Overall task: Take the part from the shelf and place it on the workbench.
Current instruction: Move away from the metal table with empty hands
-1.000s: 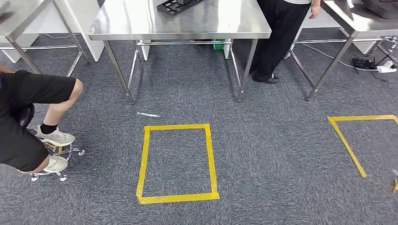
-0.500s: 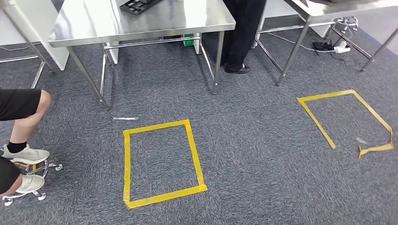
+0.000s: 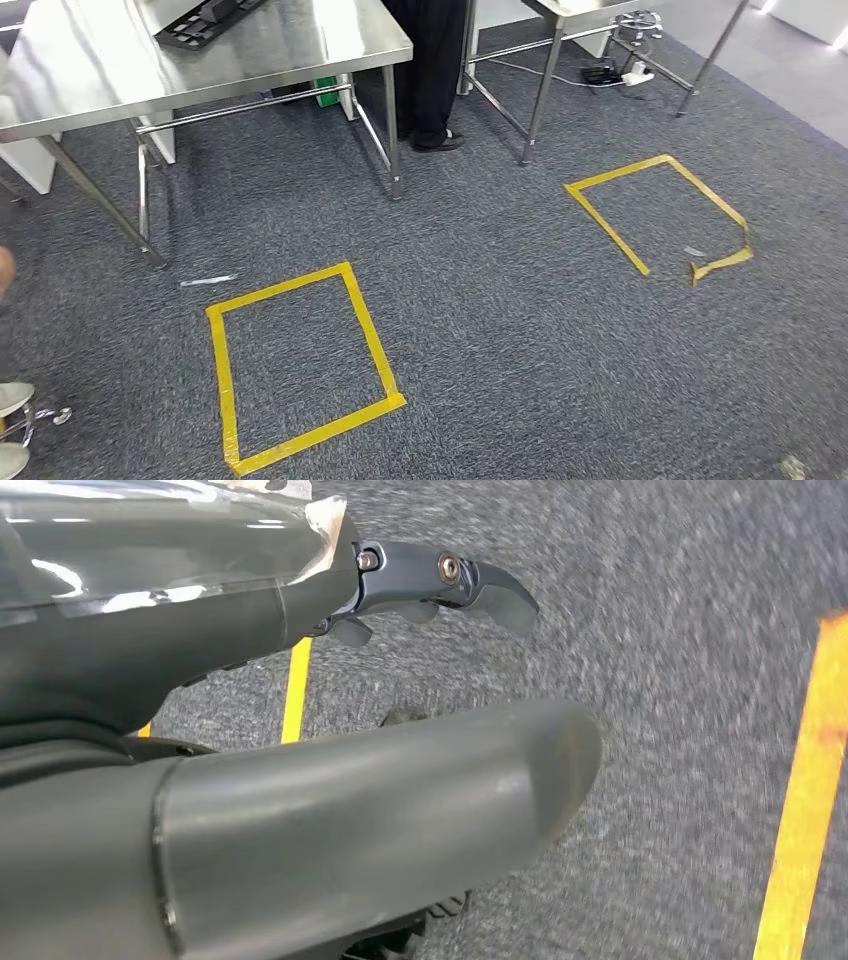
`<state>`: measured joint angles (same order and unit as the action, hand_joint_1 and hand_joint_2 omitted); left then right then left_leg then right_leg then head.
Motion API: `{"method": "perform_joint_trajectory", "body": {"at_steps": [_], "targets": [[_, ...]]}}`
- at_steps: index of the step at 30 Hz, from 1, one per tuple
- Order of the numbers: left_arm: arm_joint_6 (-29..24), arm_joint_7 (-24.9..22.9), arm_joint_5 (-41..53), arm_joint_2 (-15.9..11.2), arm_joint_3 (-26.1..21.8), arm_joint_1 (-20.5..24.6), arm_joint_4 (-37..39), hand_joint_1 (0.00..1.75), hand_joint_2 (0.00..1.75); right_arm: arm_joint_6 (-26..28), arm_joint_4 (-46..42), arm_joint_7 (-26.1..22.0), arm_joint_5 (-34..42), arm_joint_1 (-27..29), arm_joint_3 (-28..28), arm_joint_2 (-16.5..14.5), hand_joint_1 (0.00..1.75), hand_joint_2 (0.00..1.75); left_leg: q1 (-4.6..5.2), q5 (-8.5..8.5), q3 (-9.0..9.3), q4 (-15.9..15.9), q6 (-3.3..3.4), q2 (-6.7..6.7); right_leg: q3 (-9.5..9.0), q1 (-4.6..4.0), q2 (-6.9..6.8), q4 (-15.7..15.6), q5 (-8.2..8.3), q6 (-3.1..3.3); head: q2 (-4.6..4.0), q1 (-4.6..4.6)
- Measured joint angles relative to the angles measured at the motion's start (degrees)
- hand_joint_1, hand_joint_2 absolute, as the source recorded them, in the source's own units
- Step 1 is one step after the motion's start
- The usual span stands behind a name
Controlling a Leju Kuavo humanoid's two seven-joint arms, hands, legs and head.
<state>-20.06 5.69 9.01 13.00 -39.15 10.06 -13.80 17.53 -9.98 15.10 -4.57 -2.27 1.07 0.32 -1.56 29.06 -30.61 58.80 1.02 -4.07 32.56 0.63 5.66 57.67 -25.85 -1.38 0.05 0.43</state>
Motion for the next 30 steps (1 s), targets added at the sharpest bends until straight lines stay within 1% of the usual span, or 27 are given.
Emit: {"method": "perform_joint_trajectory", "body": {"at_steps": [1,2,3,5,7,9,10,11,12,13,14,15,16,17,18,19,20,21,22,23,24,25,26,27,28,29,30], "targets": [[0.0,0.0,0.0,0.0,0.1,0.0,0.0,0.0,0.0,0.0,0.0,-0.1,0.0,0.0,0.0,0.0,0.0,0.0,0.19,0.11,0.18,-0.5,0.05,-0.02,0.26,0.04,0.52,0.0,0.15,-0.35,0.0,-0.01],[-0.1,0.0,0.0,0.1,0.1,0.0,0.0,0.0,0.0,0.0,0.0,-0.1,0.0,0.1,0.1,0.0,0.0,0.0,0.33,-0.08,0.18,-0.7,0.19,0.63,0.64,0.13,1.08,-0.1,0.37,-0.78,0.01,-0.01],[-0.1,0.0,0.0,0.2,0.2,0.1,0.0,0.0,0.0,0.1,0.0,-0.2,0.0,0.3,0.1,-0.1,0.0,0.0,0.38,-0.4,0.24,-1.0,0.5,1.28,0.96,0.26,1.09,-0.1,0.48,-1.15,0.01,-0.01],[-0.1,-0.1,0.1,0.3,0.2,0.1,0.0,0.0,0.0,0.1,0.0,-0.2,0.1,0.4,0.2,-0.2,0.0,0.0,0.25,-1.06,0.31,-1.7,1.24,2.67,2.47,0.08,-0.89,2.1,-0.7,-1.35,0.01,-0.2],[-0.1,-0.1,0.2,0.4,0.3,0.0,0.1,0.0,0.0,0.2,0.0,-0.2,0.2,0.3,0.4,-0.2,0.0,0.0,0.34,-1.3,0.18,-2.0,1.58,4.33,5.84,0.0,-3.78,9.0,-4.09,-1.06,0.01,-0.45],[-0.1,-0.2,0.3,0.4,0.4,-0.1,0.1,0.0,0.0,0.2,0.0,-0.2,0.2,0.3,0.6,-0.3,0.0,0.0,0.46,-1.31,0.03,-1.9,1.61,6.08,8.88,0.28,-4.82,15.8,-6.63,-1.35,0.01,-0.49],[-0.1,-0.2,0.3,0.4,0.4,-0.1,0.1,0.0,0.0,0.3,0.0,-0.2,0.2,0.4,0.7,-0.3,0.0,0.0,0.44,-1.29,0.01,-1.9,1.57,6.8,8.81,0.49,-5.07,16.2,-6.57,-1.81,0.01,-0.49],[-0.1,-0.2,0.3,0.4,0.4,-0.1,0.1,0.0,0.0,0.3,0.0,-0.2,0.2,0.5,0.8,-0.3,0.0,0.0,0.37,-1.25,0.05,-1.9,1.48,7.48,7.56,0.74,-5.4,14.3,-5.74,-2.42,0.01,-0.49],[0.0,-0.3,0.3,0.4,0.5,-0.1,0.1,0.0,0.0,0.3,0.0,-0.3,0.2,0.6,0.8,-0.3,0.0,0.0,0.28,-1.17,0.15,-1.9,1.29,8.12,5.17,0.99,-6.16,10.3,-4.33,-3.08,0.01,-0.49],[0.0,-0.3,0.3,0.4,0.5,-0.1,0.1,0.0,0.0,0.3,0.0,-0.3,0.2,0.5,0.8,-0.3,0.0,0.0,0.33,-1.03,0.29,-1.8,0.97,8.73,2.69,1.14,-7.51,5.9,-2.96,-3.52,0.01,-0.54],[0.0,-0.3,0.3,0.4,0.5,-0.1,0.1,0.0,0.0,0.3,0.0,-0.3,0.2,0.4,0.9,-0.3,0.0,0.0,0.43,-0.82,0.43,-1.7,0.55,9.32,0.72,1.09,-8.57,2.4,-1.86,-3.55,0.01,-0.54],[0.0,-0.3,0.3,0.3,0.5,0.0,0.1,0.0,0.0,0.3,0.0,-0.4,0.2,0.3,0.9,-0.4,0.0,0.0,0.6,-0.65,0.59,-1.6,0.11,9.86,-0.45,0.97,-9.29,0.3,-1.22,-3.28,0.0,-0.5],[0.0,-0.3,0.3,0.3,0.5,0.0,0.1,0.0,0.0,0.3,0.0,-0.4,0.2,0.3,0.9,-0.5,0.0,0.0,0.77,-0.53,0.75,-1.6,-0.26,10.35,-0.64,0.8,-9.42,-0.1,-1.06,-2.79,0.0,-0.47],[0.0,-0.3,0.4,0.3,0.6,0.1,0.1,0.0,0.0,0.3,0.0,-0.4,0.2,0.3,0.9,-0.5,0.0,0.0,0.8,-0.47,0.94,-1.7,-0.57,10.84,-0.44,0.66,-8.75,0.0,-0.95,-2.29,-0.01,-0.38],[0.0,-0.3,0.3,0.3,0.6,0.2,0.1,0.0,0.0,0.3,0.0,-0.4,0.2,0.4,0.9,-0.5,0.0,0.0,0.65,-0.32,1.08,-1.7,-0.92,10.95,-0.34,0.91,-8.07,0.0,-0.88,-1.78,0.0,-0.32],[0.1,-0.3,0.3,0.3,0.6,0.2,0.1,0.0,0.0,0.3,0.0,-0.4,0.2,0.5,0.9,-0.5,0.0,0.0,0.45,0.22,1.03,-1.2,-1.22,10.25,-0.29,1.11,-7.48,0.0,-0.79,-1.34,0.0,-0.28],[0.2,-0.3,0.3,0.4,0.6,0.2,0.1,0.0,0.0,0.3,0.0,-0.4,0.2,0.5,0.9,-0.6,0.0,0.0,0.27,1.43,0.49,0.2,-1.46,8.9,-0.25,1.3,-6.9,-0.1,-0.67,-0.77,0.01,-0.22],[0.2,-0.3,0.3,0.3,0.6,0.2,0.1,0.0,0.0,0.3,0.0,-0.4,0.2,0.4,0.9,-0.6,0.0,0.0,0.12,3.23,-0.65,2.9,-1.63,7.15,-0.35,1.44,-6.32,-0.2,-0.55,-0.26,0.01,-0.14],[0.3,-0.3,0.3,0.3,0.6,0.1,0.1,0.0,0.0,0.3,0.0,-0.4,0.2,0.4,0.9,-0.6,0.0,0.0,0.1,5.33,-2.34,6.6,-1.61,5.53,-0.24,1.27,-5.78,-0.2,-0.47,0.1,0.0,-0.09],[0.4,-0.3,0.3,0.2,0.6,-0.1,0.1,0.0,0.0,0.4,0.0,-0.4,0.2,0.4,0.9,-0.6,0.0,0.0,0.1,7.2,-4.25,10.6,-1.55,4.61,-0.11,1.1,-5.15,-0.1,-0.42,0.39,0.01,-0.05],[0.5,-0.4,0.4,0.1,0.6,-0.3,0.1,0.0,0.0,0.4,0.0,-0.3,0.2,0.4,0.9,-0.7,0.0,0.0,0.11,8.18,-5.81,13.7,-1.48,4.21,-0.02,0.92,-4.39,-0.1,-0.37,0.51,0.0,-0.04],[0.5,-0.6,0.4,-0.1,0.6,-0.4,0.2,0.0,0.0,0.4,0.0,-0.3,0.2,0.4,0.9,-0.8,0.0,0.0,0.11,8.04,-6.57,15.0,-1.37,4.05,0.03,0.78,-3.6,-0.1,-0.32,0.59,0.01,-0.04],[0.6,-0.7,0.5,-0.3,0.6,-0.5,0.2,0.0,0.0,0.5,0.0,-0.4,0.3,0.4,0.9,-0.9,0.0,0.0,0.11,6.69,-6.23,13.9,-1.21,3.91,0.04,0.69,-2.77,0.0,-0.29,0.63,0.01,-0.04],[0.6,-0.6,0.6,-0.5,0.7,-0.5,0.2,0.0,0.0,0.5,0.0,-0.6,0.5,0.5,0.9,-1.1,0.0,0.0,0.08,4.54,-4.92,10.9,-1.01,3.57,0.01,0.65,-1.94,0.1,-0.26,0.65,0.01,-0.04],[0.6,-0.5,0.7,-0.7,0.8,-0.4,0.2,0.0,0.0,0.4,0.0,-1.1,0.6,0.5,1.0,-1.4,0.0,0.0,0.03,2.41,-3.17,6.9,-0.8,2.6,0.04,0.66,-1.19,0.2,-0.23,0.64,0.01,-0.04],[0.6,-0.4,0.8,-1.0,0.9,-0.1,0.2,0.0,0.0,0.4,0.0,-1.6,0.8,0.4,1.0,-1.8,0.0,0.0,-0.04,0.92,-1.57,3.3,-0.65,1.33,0.18,0.48,-0.53,0.4,-0.22,0.5,0.01,-0.06],[0.6,-0.4,0.8,-1.3,1.1,0.2,0.2,0.0,0.0,0.3,0.0,-2.0,0.8,0.2,1.1,-2.2,0.0,0.0,-0.03,0.17,-0.56,1.0,-0.55,0.38,0.43,0.41,0.04,0.4,-0.13,0.25,0.01,-0.07]]}}
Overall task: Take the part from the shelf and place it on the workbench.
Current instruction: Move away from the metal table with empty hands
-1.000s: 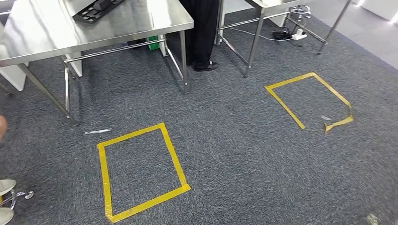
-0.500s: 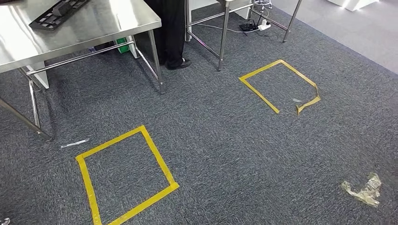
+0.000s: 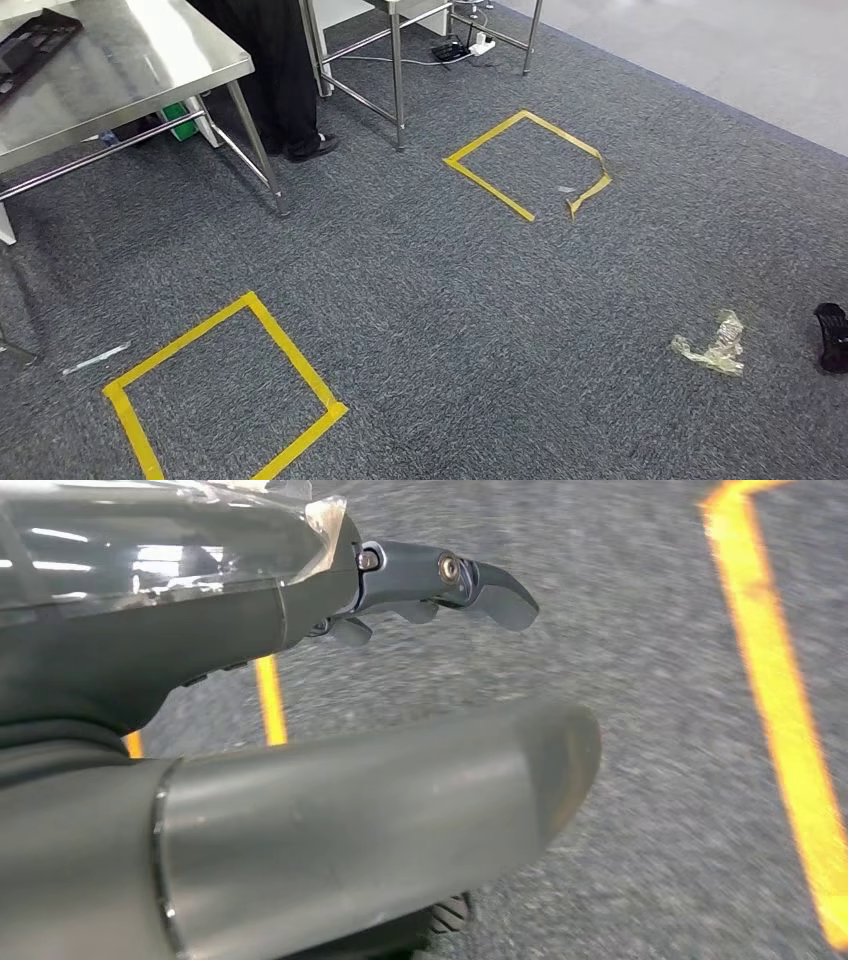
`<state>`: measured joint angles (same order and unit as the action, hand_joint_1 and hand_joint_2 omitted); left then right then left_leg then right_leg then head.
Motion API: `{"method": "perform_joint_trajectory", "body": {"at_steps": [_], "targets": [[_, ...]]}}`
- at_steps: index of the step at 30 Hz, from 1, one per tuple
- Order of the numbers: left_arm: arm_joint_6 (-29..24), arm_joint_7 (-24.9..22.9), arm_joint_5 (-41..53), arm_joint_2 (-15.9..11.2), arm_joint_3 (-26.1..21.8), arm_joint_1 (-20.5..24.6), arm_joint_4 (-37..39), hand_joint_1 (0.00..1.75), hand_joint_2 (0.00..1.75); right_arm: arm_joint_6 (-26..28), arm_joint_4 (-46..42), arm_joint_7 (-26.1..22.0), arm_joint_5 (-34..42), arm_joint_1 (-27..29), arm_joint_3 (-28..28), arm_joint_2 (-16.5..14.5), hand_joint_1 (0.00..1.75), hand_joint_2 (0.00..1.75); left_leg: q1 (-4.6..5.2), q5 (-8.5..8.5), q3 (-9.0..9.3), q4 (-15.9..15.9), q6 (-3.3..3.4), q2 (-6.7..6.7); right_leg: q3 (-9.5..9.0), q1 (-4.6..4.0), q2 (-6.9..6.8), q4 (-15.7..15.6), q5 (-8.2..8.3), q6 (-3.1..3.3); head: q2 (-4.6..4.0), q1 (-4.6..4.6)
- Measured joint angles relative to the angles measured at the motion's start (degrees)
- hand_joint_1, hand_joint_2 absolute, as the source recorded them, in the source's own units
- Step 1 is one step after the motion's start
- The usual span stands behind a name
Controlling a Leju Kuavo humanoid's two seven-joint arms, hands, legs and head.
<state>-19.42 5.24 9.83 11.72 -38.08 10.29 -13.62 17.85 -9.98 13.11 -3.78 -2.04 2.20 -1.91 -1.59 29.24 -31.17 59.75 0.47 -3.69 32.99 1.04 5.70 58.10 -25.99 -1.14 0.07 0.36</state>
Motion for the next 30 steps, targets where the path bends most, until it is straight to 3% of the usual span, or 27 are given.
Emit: {"method": "perform_joint_trajectory", "body": {"at_steps": [1,3,5,7,9,10,11,12,14,16,18,19,21,23,24,25,26,27,28,30], "targets": [[0.0,-0.3,0.0,-0.3,0.2,0.5,0.0,0.0,0.0,0.0,0.0,-0.2,-0.1,-0.1,0.1,-0.4,0.0,0.0,0.12,-0.12,0.39,-1.1,0.12,-0.65,0.3,0.0,0.52,0.0,0.14,-0.36,0.0,-0.01],[-0.1,-0.8,0.0,-0.7,0.5,1.4,-0.1,0.0,0.0,0.0,0.0,-0.2,-0.3,-0.2,0.2,-1.0,0.0,0.0,0.44,-0.36,0.44,-1.6,0.63,0.19,0.88,0.16,1.43,-0.2,0.57,-1.34,0.0,-0.01],[-0.2,-0.9,0.0,-0.9,0.6,2.0,-0.1,0.0,0.0,0.0,0.0,-0.2,-0.5,-0.2,0.3,-1.4,0.0,0.0,0.51,-0.97,0.71,-2.3,1.49,1.47,1.88,0.19,-0.41,1.0,0.06,-1.8,0.0,-0.11],[-0.2,-0.9,0.0,-1.1,0.6,2.3,-0.1,0.0,0.0,0.0,0.0,-0.2,-0.5,-0.3,0.3,-1.6,0.0,0.0,0.57,-1.27,0.86,-2.8,2.02,3.11,4.84,0.09,-3.65,6.7,-2.71,-1.56,0.0,-0.25],[-0.2,-0.9,-0.1,-1.2,0.6,2.2,-0.1,0.0,0.0,0.0,0.0,-0.2,-0.5,-0.5,0.3,-1.6,0.0,0.0,0.69,-1.24,0.74,-2.8,2.14,4.94,8.6,0.11,-4.81,14.3,-5.76,-1.6,0.0,-0.31],[-0.3,-0.8,-0.2,-1.3,0.6,2.2,-0.1,0.0,0.0,0.0,0.0,-0.3,-0.6,-0.4,0.3,-1.6,0.0,0.0,0.69,-1.22,0.7,-2.7,2.13,5.76,9.48,0.19,-4.99,16.3,-6.28,-1.89,-0.01,-0.3],[-0.4,-0.6,-0.5,-1.3,0.6,2.3,-0.1,0.0,0.0,-0.1,0.0,-0.4,-0.8,-0.4,0.3,-1.6,0.0,0.0,0.65,-1.18,0.71,-2.7,2.08,6.49,9.06,0.3,-5.22,15.8,-5.85,-2.36,-0.01,-0.31],[-0.4,-0.4,-0.9,-1.3,0.6,2.3,-0.1,0.0,0.0,-0.1,0.0,-0.6,-1.1,-0.3,0.3,-1.6,0.0,0.0,0.6,-1.1,0.78,-2.7,1.96,7.17,7.36,0.43,-5.7,12.8,-4.68,-2.9,-0.01,-0.3],[-0.5,0.3,-2.0,-1.4,0.4,2.2,-0.1,0.0,0.0,-0.3,0.0,-1.0,-1.9,-0.3,0.3,-1.5,0.0,0.0,0.76,-0.76,1.1,-2.7,1.44,8.4,2.31,0.45,-8.49,4.2,-1.83,-3.54,-0.01,-0.34],[-0.3,1.1,-2.8,-1.6,0.2,2.1,-0.1,0.0,0.0,-0.4,0.0,-1.2,-2.6,-0.6,0.3,-1.4,0.0,0.0,1.13,-0.35,1.54,-2.6,0.72,9.51,-0.28,0.15,-10.39,-0.2,-0.39,-2.96,-0.01,-0.3],[0.1,1.5,-3.3,-1.9,-0.1,2.0,-0.1,0.0,0.0,-0.4,0.0,-1.3,-3.1,-0.6,0.2,-1.4,0.0,0.0,1.18,-0.15,1.99,-2.7,0.09,10.64,-0.17,-0.09,-9.42,-0.3,-0.16,-2.01,-0.01,-0.2],[0.3,1.7,-3.5,-2.1,-0.3,1.9,-0.1,0.0,0.0,-0.3,0.0,-1.3,-3.2,-0.6,0.2,-1.3,0.0,0.0,1.0,0.12,2.1,-2.6,-0.28,10.43,-0.12,0.14,-8.74,-0.4,-0.06,-1.59,0.0,-0.15],[0.5,2.0,-3.9,-2.4,-0.7,1.6,-0.1,0.0,0.0,-0.3,0.0,-1.1,-3.6,-0.6,0.2,-1.3,0.0,0.0,0.62,2.29,1.12,0.1,-0.83,7.71,-0.09,0.61,-7.41,-0.6,0.19,-0.54,0.0,0.0],[0.8,2.5,-4.5,-2.8,-1.1,0.8,-0.1,0.0,0.0,-0.4,0.0,-0.8,-4.1,-0.7,0.0,-1.3,0.0,0.0,0.46,6.34,-2.19,7.3,-0.98,4.43,0.06,0.6,-6.1,-0.6,0.34,0.28,0.0,0.14],[0.9,2.7,-4.8,-3.0,-1.4,0.2,-0.1,0.0,0.0,-0.5,0.0,-0.7,-4.4,-0.7,-0.1,-1.3,0.0,0.0,0.46,7.96,-4.13,11.2,-0.98,3.84,0.13,0.48,-5.3,-0.6,0.37,0.48,0.0,0.16],[1.1,2.9,-5.1,-3.2,-1.7,-0.3,-0.1,0.0,0.0,-0.5,0.0,-0.7,-4.7,-0.7,-0.3,-1.3,0.0,0.0,0.46,8.54,-5.52,13.7,-0.97,3.61,0.15,0.37,-4.43,-0.6,0.4,0.54,0.0,0.16],[1.2,3.1,-5.2,-3.3,-1.9,-0.8,-0.1,0.0,0.0,-0.5,0.0,-0.7,-5.0,-0.6,-0.4,-1.3,0.0,0.0,0.44,7.93,-5.98,14.3,-0.92,3.53,0.12,0.3,-3.56,-0.6,0.4,0.54,0.0,0.16],[1.2,3.3,-5.3,-3.4,-2.1,-1.1,-0.1,0.0,0.0,-0.5,0.0,-0.7,-5.2,-0.5,-0.5,-1.2,0.0,0.0,0.4,6.22,-5.34,12.4,-0.83,3.42,0.06,0.29,-2.7,-0.5,0.4,0.52,0.0,0.17],[1.2,3.4,-5.4,-3.4,-2.2,-1.3,-0.1,0.0,0.0,-0.5,0.0,-0.6,-5.4,-0.5,-0.6,-1.2,0.0,0.0,0.31,3.93,-3.81,8.9,-0.72,2.96,0.0,0.29,-1.93,-0.4,0.41,0.49,0.0,0.17],[1.1,3.5,-5.4,-3.5,-2.5,-1.4,-0.1,0.0,0.0,-0.4,0.0,-0.6,-5.7,-0.7,-0.9,-1.2,0.0,0.0,0.06,0.7,-0.68,1.6,-0.49,0.52,0.19,0.09,-0.69,-0.1,0.38,0.23,-0.01,0.12]]}}
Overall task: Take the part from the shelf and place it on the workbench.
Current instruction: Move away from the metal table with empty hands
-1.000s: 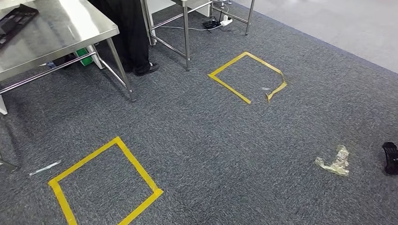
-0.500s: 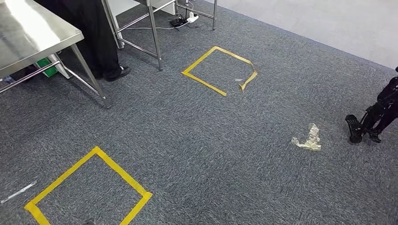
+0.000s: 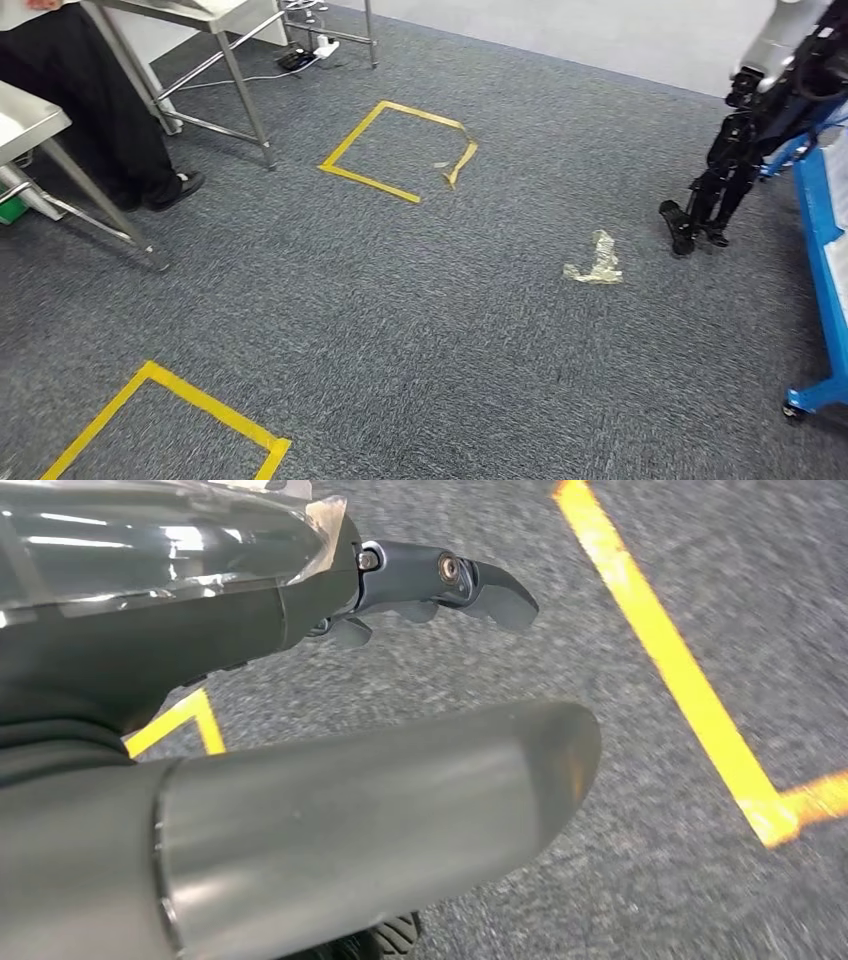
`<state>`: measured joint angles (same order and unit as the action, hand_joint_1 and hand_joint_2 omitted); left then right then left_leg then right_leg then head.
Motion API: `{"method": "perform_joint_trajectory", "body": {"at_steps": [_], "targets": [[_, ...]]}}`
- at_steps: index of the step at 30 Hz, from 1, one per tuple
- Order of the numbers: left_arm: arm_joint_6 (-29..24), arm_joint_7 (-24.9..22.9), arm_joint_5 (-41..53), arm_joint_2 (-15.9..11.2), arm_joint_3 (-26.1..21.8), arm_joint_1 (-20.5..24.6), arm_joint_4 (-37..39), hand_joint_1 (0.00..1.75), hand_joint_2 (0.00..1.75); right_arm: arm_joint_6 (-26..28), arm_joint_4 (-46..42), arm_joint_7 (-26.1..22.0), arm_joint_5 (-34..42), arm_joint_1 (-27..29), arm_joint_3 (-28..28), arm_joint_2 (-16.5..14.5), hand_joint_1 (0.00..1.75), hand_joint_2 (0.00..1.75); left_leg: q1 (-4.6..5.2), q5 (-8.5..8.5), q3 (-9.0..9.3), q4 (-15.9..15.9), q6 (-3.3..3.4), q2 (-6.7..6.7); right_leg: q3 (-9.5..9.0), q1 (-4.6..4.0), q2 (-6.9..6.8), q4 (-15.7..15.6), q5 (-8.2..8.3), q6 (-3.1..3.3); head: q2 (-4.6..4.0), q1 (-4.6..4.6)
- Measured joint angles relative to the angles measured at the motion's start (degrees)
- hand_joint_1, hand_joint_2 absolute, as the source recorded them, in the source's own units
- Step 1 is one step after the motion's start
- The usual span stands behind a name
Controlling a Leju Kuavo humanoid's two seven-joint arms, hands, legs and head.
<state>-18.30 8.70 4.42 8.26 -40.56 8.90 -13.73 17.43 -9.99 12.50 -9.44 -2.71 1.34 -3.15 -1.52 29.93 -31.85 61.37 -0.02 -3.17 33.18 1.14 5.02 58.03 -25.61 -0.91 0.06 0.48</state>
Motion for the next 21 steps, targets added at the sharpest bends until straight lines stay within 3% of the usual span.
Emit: {"method": "perform_joint_trajectory", "body": {"at_steps": [2,4,6,7,8,10,11,12,14,16,17,19,21], "targets": [[-0.1,0.0,0.0,0.0,-0.2,0.0,0.0,0.0,0.0,0.0,0.0,0.0,-0.1,-0.1,-0.2,0.0,0.0,0.0,0.18,-0.63,1.04,-2.7,0.43,-1.3,0.47,-0.14,1.02,0.1,0.16,-0.68,0.0,-0.05],[-0.2,0.0,0.0,0.1,-0.3,0.0,0.0,0.0,0.0,0.0,0.0,0.0,-0.1,-0.1,-0.4,0.0,0.0,0.0,0.45,-0.99,1.06,-2.9,1.29,-0.04,1.09,0.0,1.86,0.0,0.48,-1.55,0.0,-0.05],[-1.0,0.3,0.0,0.5,-0.3,0.1,0.0,0.0,0.0,-0.1,0.0,0.0,-0.1,0.0,-0.5,0.1,0.0,0.0,0.43,-1.52,1.21,-3.5,2.3,1.28,2.38,-0.11,0.17,1.8,-0.46,-1.8,0.0,-0.18],[-1.6,0.6,0.1,0.9,-0.4,0.1,0.0,0.0,0.0,-0.2,0.0,0.1,0.0,-0.1,-0.5,0.2,0.0,0.0,0.42,-1.68,1.24,-3.7,2.67,2.09,3.77,-0.21,-1.36,4.7,-1.87,-1.66,-0.01,-0.29],[-2.2,0.9,0.3,1.4,-0.4,0.0,0.0,0.0,0.0,-0.3,0.0,0.2,0.2,-0.2,-0.5,0.3,0.0,0.0,0.61,-1.69,1.22,-3.8,2.87,2.9,5.64,-0.28,-2.88,8.5,-3.66,-1.44,0.0,-0.38],[-3.0,1.4,1.0,2.6,-0.3,-0.1,0.0,0.0,0.0,-0.3,0.0,0.2,0.7,-0.3,-0.5,0.5,0.0,0.0,0.86,-1.65,1.12,-3.8,2.99,4.66,8.95,-0.22,-4.13,15.7,-6.41,-1.48,0.0,-0.46],[-3.3,1.6,1.5,3.1,-0.2,-0.2,0.0,0.0,0.0,-0.3,0.0,0.2,1.0,-0.2,-0.5,0.5,0.0,0.0,0.9,-1.61,1.11,-3.8,2.98,5.41,9.18,-0.14,-4.36,16.5,-6.58,-1.78,0.0,-0.48],[-3.4,1.8,1.9,3.7,-0.1,-0.2,0.0,0.0,0.0,-0.2,0.0,0.3,1.4,-0.2,-0.5,0.6,0.0,0.0,0.89,-1.56,1.13,-3.7,2.91,6.1,8.07,-0.05,-4.68,14.8,-5.85,-2.25,0.0,-0.49],[-3.5,2.1,2.6,4.5,0.3,-0.2,0.0,0.0,0.0,0.0,0.0,0.2,2.0,-0.1,-0.4,0.7,0.0,0.0,0.92,-1.34,1.35,-3.7,2.57,7.32,3.31,0.12,-6.91,6.5,-3.17,-3.01,0.0,-0.53],[-3.6,2.2,3.0,5.0,0.5,-0.2,0.0,0.0,0.0,0.2,0.0,0.2,2.4,-0.3,-0.3,0.6,0.0,0.0,1.25,-0.94,1.72,-3.6,1.9,8.39,-0.12,-0.11,-9.27,0.7,-1.35,-2.84,0.0,-0.45],[-3.6,2.3,3.2,5.2,0.6,-0.3,0.0,0.0,0.0,0.3,0.0,0.2,2.5,-0.4,-0.3,0.5,0.0,0.0,1.4,-0.78,1.95,-3.7,1.59,8.91,-0.48,-0.29,-9.64,0.1,-1.1,-2.45,0.0,-0.4],[-3.7,2.3,3.2,5.6,0.8,-0.2,0.0,0.0,0.0,0.4,0.0,0.2,2.7,-0.3,-0.2,0.5,0.0,0.0,1.35,-0.54,2.42,-3.9,0.95,9.91,-0.24,-0.3,-8.24,0.1,-0.88,-1.65,0.0,-0.28],[-3.7,2.3,3.3,5.9,1.0,-0.2,0.0,0.0,0.0,0.4,0.0,0.2,2.8,-0.2,-0.2,0.5,0.0,0.0,1.01,0.93,2.09,-2.4,0.33,8.44,-0.25,0.13,-6.89,-0.1,-0.68,-0.79,-0.01,-0.19]]}}
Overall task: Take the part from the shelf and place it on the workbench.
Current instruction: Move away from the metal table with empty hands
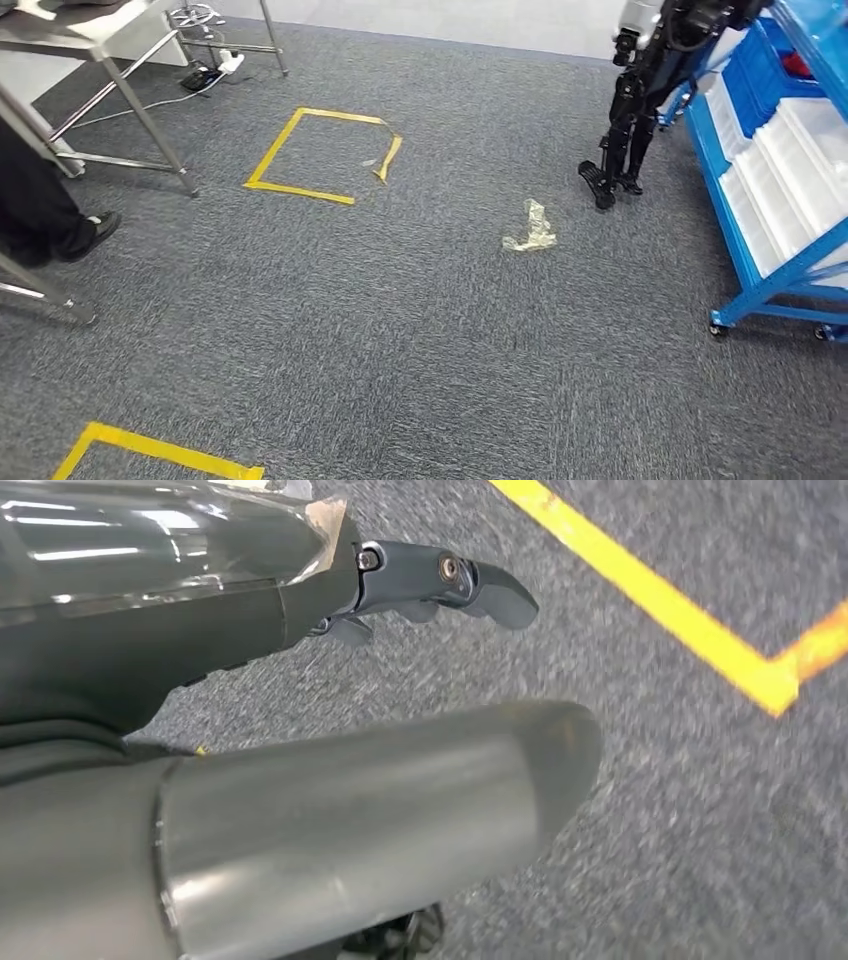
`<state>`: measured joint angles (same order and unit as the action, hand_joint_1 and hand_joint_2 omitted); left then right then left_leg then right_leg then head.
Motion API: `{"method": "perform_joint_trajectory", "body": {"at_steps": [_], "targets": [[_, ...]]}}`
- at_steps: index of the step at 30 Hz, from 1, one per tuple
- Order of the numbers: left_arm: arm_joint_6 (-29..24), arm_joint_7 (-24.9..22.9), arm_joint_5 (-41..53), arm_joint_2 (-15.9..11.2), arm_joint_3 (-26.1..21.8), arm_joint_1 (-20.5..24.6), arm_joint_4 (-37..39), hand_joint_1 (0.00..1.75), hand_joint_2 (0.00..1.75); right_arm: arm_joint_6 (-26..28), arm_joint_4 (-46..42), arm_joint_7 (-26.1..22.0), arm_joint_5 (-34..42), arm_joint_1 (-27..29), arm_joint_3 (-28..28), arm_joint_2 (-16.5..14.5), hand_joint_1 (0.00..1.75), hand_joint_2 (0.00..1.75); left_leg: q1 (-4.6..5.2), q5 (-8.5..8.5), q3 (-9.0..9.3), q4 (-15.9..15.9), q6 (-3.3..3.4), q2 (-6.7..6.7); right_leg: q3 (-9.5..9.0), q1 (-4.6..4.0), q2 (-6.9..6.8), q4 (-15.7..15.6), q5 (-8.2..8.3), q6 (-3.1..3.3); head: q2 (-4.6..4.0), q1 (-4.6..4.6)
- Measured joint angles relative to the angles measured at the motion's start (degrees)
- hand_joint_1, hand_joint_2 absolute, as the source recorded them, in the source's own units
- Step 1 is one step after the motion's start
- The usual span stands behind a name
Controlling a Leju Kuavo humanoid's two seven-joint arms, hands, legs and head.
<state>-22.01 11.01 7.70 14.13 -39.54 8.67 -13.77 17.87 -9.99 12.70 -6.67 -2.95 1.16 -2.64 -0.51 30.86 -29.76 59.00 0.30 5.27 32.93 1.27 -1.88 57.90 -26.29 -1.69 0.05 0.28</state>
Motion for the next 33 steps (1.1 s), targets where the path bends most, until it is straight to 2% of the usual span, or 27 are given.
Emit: {"method": "perform_joint_trajectory", "body": {"at_steps": [1,2,3,4,5,6,7,9,10,11,13,14,16,17,18,19,20,21,22,24,25,26,27,28,29,31,33], "targets": [[0.0,0.0,0.0,0.1,0.1,0.0,0.0,0.0,0.0,0.0,0.0,0.0,0.0,0.0,0.0,0.0,0.0,0.0,-0.16,1.62,-1.02,2.4,-0.21,-1.6,-0.15,0.21,0.63,-0.1,0.11,0.47,0.0,0.06],[0.0,0.0,0.0,0.1,0.2,-0.1,0.0,0.0,0.0,0.1,0.0,0.0,0.0,0.0,0.0,0.0,0.0,0.0,-0.25,3.64,-2.67,6.0,-0.28,-3.37,-0.09,0.16,1.27,-0.1,0.17,0.79,0.0,0.12],[0.0,0.0,0.0,0.2,0.3,-0.3,0.0,0.0,0.0,0.1,0.0,0.0,0.0,0.0,0.1,0.0,0.0,0.0,-0.27,5.55,-4.7,10.1,-0.27,-4.49,-0.01,0.02,1.98,-0.1,0.22,1.06,0.0,0.14],[-0.1,0.0,0.0,0.2,0.4,-0.4,0.0,0.0,0.0,0.1,0.0,0.0,0.0,0.1,0.1,0.0,0.0,0.0,-0.27,6.7,-6.52,13.5,-0.24,-5.06,0.04,-0.13,2.77,-0.1,0.26,1.17,0.01,0.14],[-0.1,0.0,0.0,0.1,0.4,-0.6,0.0,0.0,0.0,0.1,0.0,0.0,0.0,0.1,0.2,0.0,0.0,0.0,-0.26,6.71,-7.61,15.2,-0.14,-5.31,0.05,-0.27,3.61,0.0,0.28,1.22,0.01,0.14],[-0.1,0.0,0.0,0.1,0.4,-0.7,0.0,0.0,0.0,0.1,0.0,0.0,0.0,0.2,0.3,0.0,0.0,0.0,-0.25,5.51,-7.61,14.6,0.03,-5.46,-0.01,-0.37,4.44,0.0,0.31,1.25,0.02,0.14],[-0.1,0.0,0.0,0.1,0.4,-0.7,0.0,0.0,0.0,0.1,0.0,0.0,0.0,0.2,0.3,0.0,0.0,0.0,-0.26,3.38,-6.49,11.8,0.25,-5.77,-0.1,-0.41,5.25,0.0,0.31,1.24,0.01,0.14],[-0.2,0.0,0.0,0.1,0.4,-0.7,0.0,0.0,0.0,0.1,0.0,0.0,0.0,0.2,0.4,-0.1,0.0,0.0,-0.31,-0.68,-3.0,3.9,0.7,-7.87,-0.19,-0.55,6.67,0.1,0.32,1.12,0.01,0.12],[-0.2,0.0,0.0,0.1,0.4,-0.7,0.0,0.0,0.0,0.1,0.0,0.0,0.0,0.2,0.4,-0.1,0.0,0.0,-0.28,-1.73,-1.79,1.2,0.84,-8.77,-0.08,-0.63,7.3,0.2,0.38,0.93,0.01,0.11],[-0.2,0.0,0.0,0.1,0.4,-0.7,0.0,0.0,0.0,0.1,0.0,0.0,0.0,0.2,0.4,-0.1,0.0,0.0,-0.17,-2.06,-1.21,-0.2,0.97,-9.36,0.1,-0.68,7.81,0.2,0.46,0.67,0.01,0.1],[-0.2,0.0,0.0,0.2,0.5,-0.7,0.0,0.0,0.0,0.1,0.0,0.0,0.1,0.3,0.4,-0.1,0.0,0.0,0.17,-2.21,-1.12,-0.7,1.43,-8.52,0.63,-0.58,8.77,0.1,0.74,-0.08,0.02,0.09],[-0.2,0.0,0.2,0.2,0.5,-0.7,0.0,0.0,0.0,0.2,0.0,0.0,0.1,0.4,0.4,-0.1,0.0,0.0,0.21,-2.45,-1.01,-1.0,1.83,-7.92,0.97,-0.51,8.36,0.3,0.69,-0.33,0.02,0.09],[-0.3,0.0,0.7,0.3,0.7,-0.7,0.0,0.0,0.0,0.4,0.0,0.1,0.4,0.4,0.6,-0.2,0.0,0.0,0.09,-2.91,-0.83,-1.6,2.67,-6.53,2.83,-0.61,5.88,3.5,-0.84,-0.4,0.01,-0.06],[-0.3,0.0,1.0,0.4,0.8,-0.7,0.0,0.0,0.0,0.5,0.0,0.2,0.7,0.3,0.7,-0.3,0.0,0.0,0.09,-2.99,-0.83,-1.7,2.92,-5.73,4.52,-0.61,4.31,6.9,-2.37,-0.22,0.02,-0.13],[-0.5,-0.1,1.3,0.5,0.9,-0.7,0.0,0.0,0.0,0.7,0.0,0.3,0.9,0.2,0.9,-0.3,0.0,0.0,0.12,-2.99,-0.89,-1.8,3.05,-4.93,6.54,-0.6,3.39,11.0,-4.04,-0.14,0.02,-0.2],[-0.6,-0.1,1.6,0.6,1.1,-0.7,0.0,0.0,0.0,0.9,0.0,0.3,1.1,0.2,1.0,-0.4,0.0,0.0,0.15,-2.96,-0.95,-1.7,3.07,-4.09,8.31,-0.48,2.97,14.6,-5.32,-0.22,0.02,-0.2],[-0.7,-0.2,1.9,0.7,1.2,-0.7,0.0,0.0,0.0,1.0,0.0,0.3,1.3,0.3,1.1,-0.5,0.0,0.0,0.15,-2.93,-0.98,-1.7,3.05,-3.29,9.3,-0.29,2.73,16.8,-5.91,-0.52,0.02,-0.2],[-0.8,-0.3,2.1,0.8,1.4,-0.7,0.0,0.0,0.0,1.2,0.0,0.3,1.5,0.4,1.3,-0.5,0.0,0.0,0.11,-2.87,-0.97,-1.7,2.97,-2.59,9.03,-0.06,2.48,16.5,-5.58,-1.02,0.02,-0.2],[-0.6,-0.4,2.4,0.9,1.7,-0.7,0.0,0.0,0.0,1.4,0.0,0.3,1.6,0.5,1.5,-0.6,0.0,0.0,0.06,-2.78,-0.9,-1.7,2.83,-1.94,7.55,0.2,2.04,14.0,-4.51,-1.63,0.01,-0.2],[-0.1,-0.9,2.7,1.0,2.1,-0.7,0.0,0.0,0.0,1.6,0.0,0.2,1.6,0.6,1.7,-0.8,0.0,0.0,0.13,-2.39,-0.67,-1.5,2.24,-0.72,2.7,0.51,-0.43,5.6,-1.84,-2.64,0.01,-0.22],[0.2,-1.1,2.8,1.0,2.3,-0.7,0.0,0.0,0.0,1.7,0.0,0.1,1.5,0.5,1.8,-0.9,0.0,0.0,0.25,-2.12,-0.52,-1.4,1.83,-0.17,0.89,0.46,-1.49,2.5,-0.95,-2.66,0.01,-0.15],[0.3,-1.3,2.9,0.9,2.3,-0.7,0.0,0.0,0.0,1.7,0.0,0.1,1.4,0.4,1.8,-1.1,0.0,0.0,0.39,-1.9,-0.35,-1.4,1.43,0.36,-0.12,0.31,-2.19,0.8,-0.53,-2.41,0.01,-0.03],[0.3,-1.5,2.8,0.9,2.4,-0.7,0.0,0.0,0.0,1.7,0.0,0.0,1.3,0.4,1.8,-1.3,0.0,0.0,0.49,-1.76,-0.15,-1.4,1.08,0.88,-0.28,0.07,-2.14,0.4,-0.48,-2.0,0.01,0.09],[0.3,-1.5,2.7,0.9,2.4,-0.7,0.0,0.0,0.0,1.8,0.0,0.0,1.2,0.5,1.9,-1.3,0.0,0.0,0.38,-1.7,0.1,-1.5,0.79,1.4,-0.17,-0.01,-1.37,0.4,-0.39,-1.54,0.0,0.19],[0.3,-1.5,2.5,0.8,2.4,-0.7,0.0,0.0,0.0,1.8,0.0,0.0,1.1,0.6,1.9,-1.3,0.0,0.0,0.16,-1.5,0.25,-1.4,0.43,1.27,-0.13,0.15,-0.72,0.3,-0.34,-1.12,0.0,0.26],[0.9,-1.3,1.8,0.4,2.3,-0.7,0.0,0.0,0.0,2.0,0.0,0.0,0.6,0.6,1.9,-1.6,0.0,0.0,-0.27,0.41,-0.64,1.0,-0.12,-1.15,-0.13,0.48,0.51,0.2,-0.13,-0.08,0.0,0.29],[1.8,-1.5,1.0,-0.5,2.2,-0.9,0.0,0.0,0.0,2.5,0.0,-0.1,-0.1,0.5,1.9,-2.2,0.0,0.0,-0.46,4.21,-3.92,7.8,-0.28,-4.3,-0.06,0.35,1.76,0.2,-0.01,0.76,0.01,0.34]]}}
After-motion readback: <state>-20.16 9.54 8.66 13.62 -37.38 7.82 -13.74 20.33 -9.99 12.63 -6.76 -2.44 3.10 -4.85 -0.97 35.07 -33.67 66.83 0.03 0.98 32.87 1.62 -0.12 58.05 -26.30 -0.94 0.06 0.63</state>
